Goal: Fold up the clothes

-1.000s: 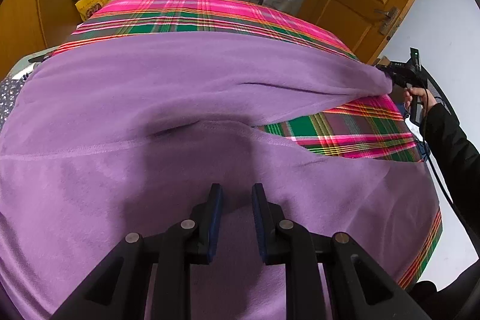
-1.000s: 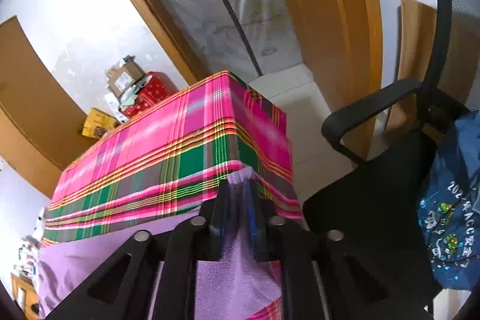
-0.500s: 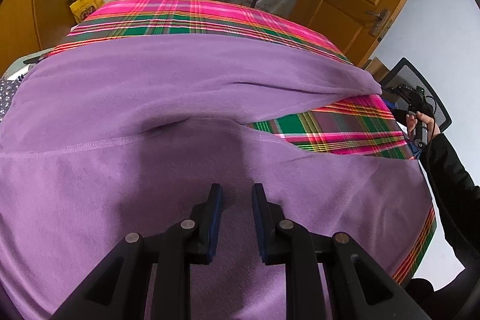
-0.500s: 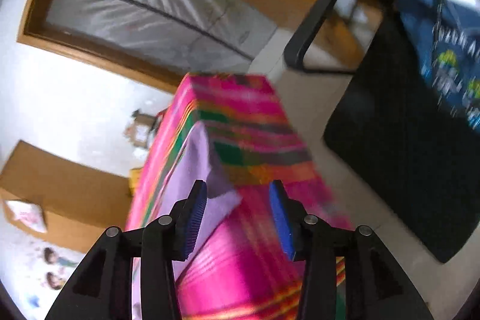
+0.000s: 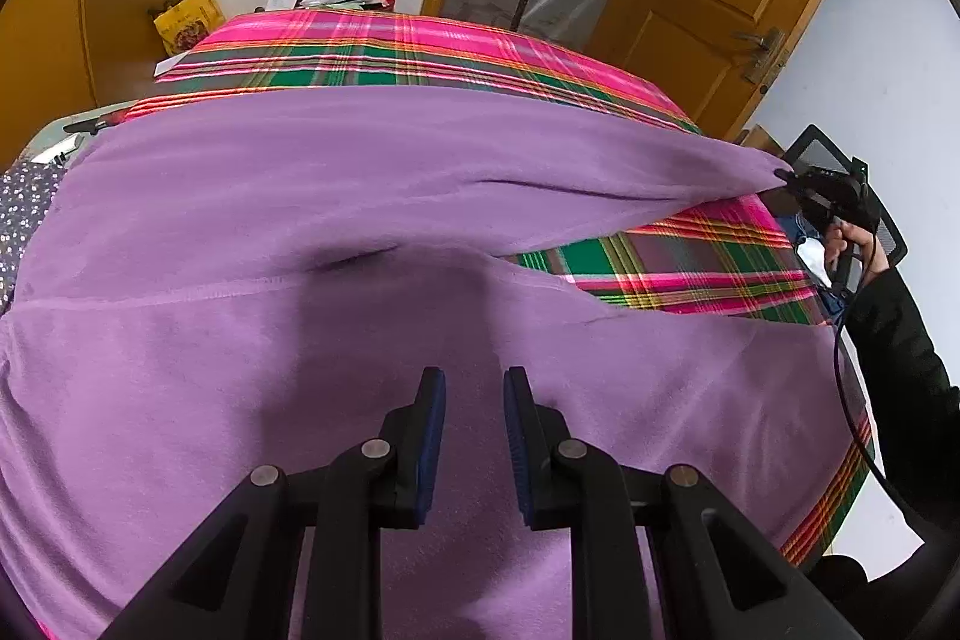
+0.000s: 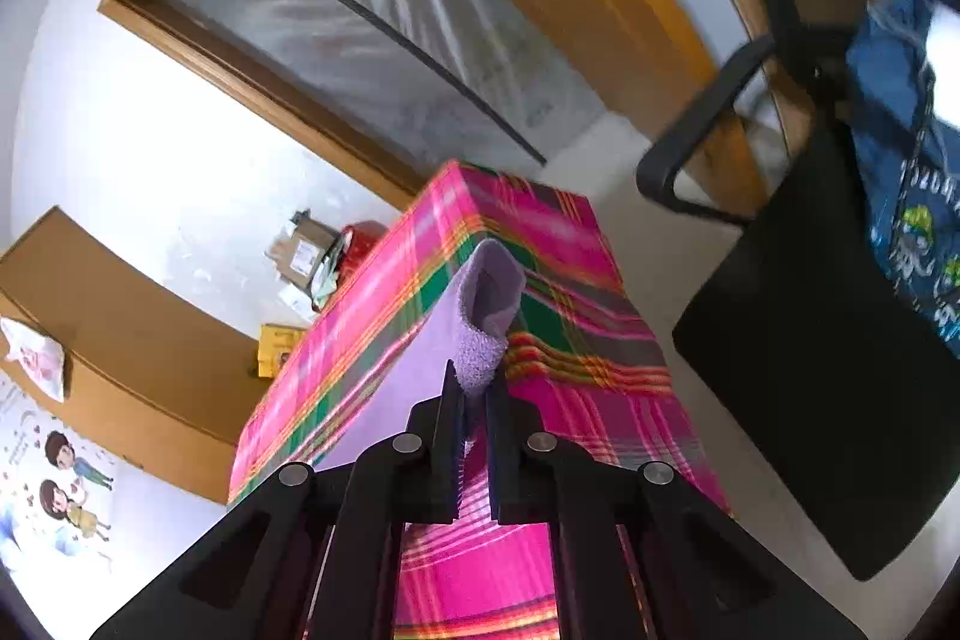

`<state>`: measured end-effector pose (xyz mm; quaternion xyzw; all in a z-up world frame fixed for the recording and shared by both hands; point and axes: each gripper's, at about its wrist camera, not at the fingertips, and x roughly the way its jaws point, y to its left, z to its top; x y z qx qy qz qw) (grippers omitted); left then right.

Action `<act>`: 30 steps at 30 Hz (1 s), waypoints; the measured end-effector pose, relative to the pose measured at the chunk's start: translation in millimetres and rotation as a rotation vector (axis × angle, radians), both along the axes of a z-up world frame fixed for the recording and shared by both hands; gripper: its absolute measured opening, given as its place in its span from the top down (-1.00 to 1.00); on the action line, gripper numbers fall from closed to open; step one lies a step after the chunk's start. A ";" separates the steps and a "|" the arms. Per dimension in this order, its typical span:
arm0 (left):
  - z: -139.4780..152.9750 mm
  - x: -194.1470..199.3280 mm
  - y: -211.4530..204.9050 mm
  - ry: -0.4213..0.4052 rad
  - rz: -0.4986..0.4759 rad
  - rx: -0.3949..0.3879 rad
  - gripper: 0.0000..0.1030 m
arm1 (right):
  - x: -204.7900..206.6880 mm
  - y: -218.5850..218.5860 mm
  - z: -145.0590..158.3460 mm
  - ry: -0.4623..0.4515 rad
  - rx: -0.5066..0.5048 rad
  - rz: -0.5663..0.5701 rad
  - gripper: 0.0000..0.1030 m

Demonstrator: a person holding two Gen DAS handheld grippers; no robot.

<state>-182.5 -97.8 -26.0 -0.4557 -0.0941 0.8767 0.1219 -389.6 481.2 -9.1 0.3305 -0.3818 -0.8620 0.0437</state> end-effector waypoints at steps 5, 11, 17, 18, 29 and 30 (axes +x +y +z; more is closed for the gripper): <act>6.0 -1.0 -2.4 0.021 0.005 -0.001 0.61 | -10.2 -0.2 -24.6 -0.209 0.060 -0.007 0.71; 16.9 -5.9 -6.0 0.053 0.007 -0.031 0.61 | 10.2 -8.0 -1.5 -0.148 0.203 -0.098 0.46; 22.2 -36.8 5.2 0.100 -0.027 -0.094 0.59 | 29.1 -103.8 42.9 0.023 0.349 0.177 0.31; 20.1 -43.8 10.6 0.097 -0.040 -0.110 0.59 | 31.9 -127.8 44.3 0.034 0.364 0.254 0.31; -4.9 -81.0 64.4 0.115 -0.236 -0.210 0.58 | 57.7 -281.8 24.0 0.072 0.548 0.756 0.22; -6.4 -82.8 67.5 0.117 -0.256 -0.209 0.54 | 58.6 -284.1 22.3 0.072 0.548 0.767 0.22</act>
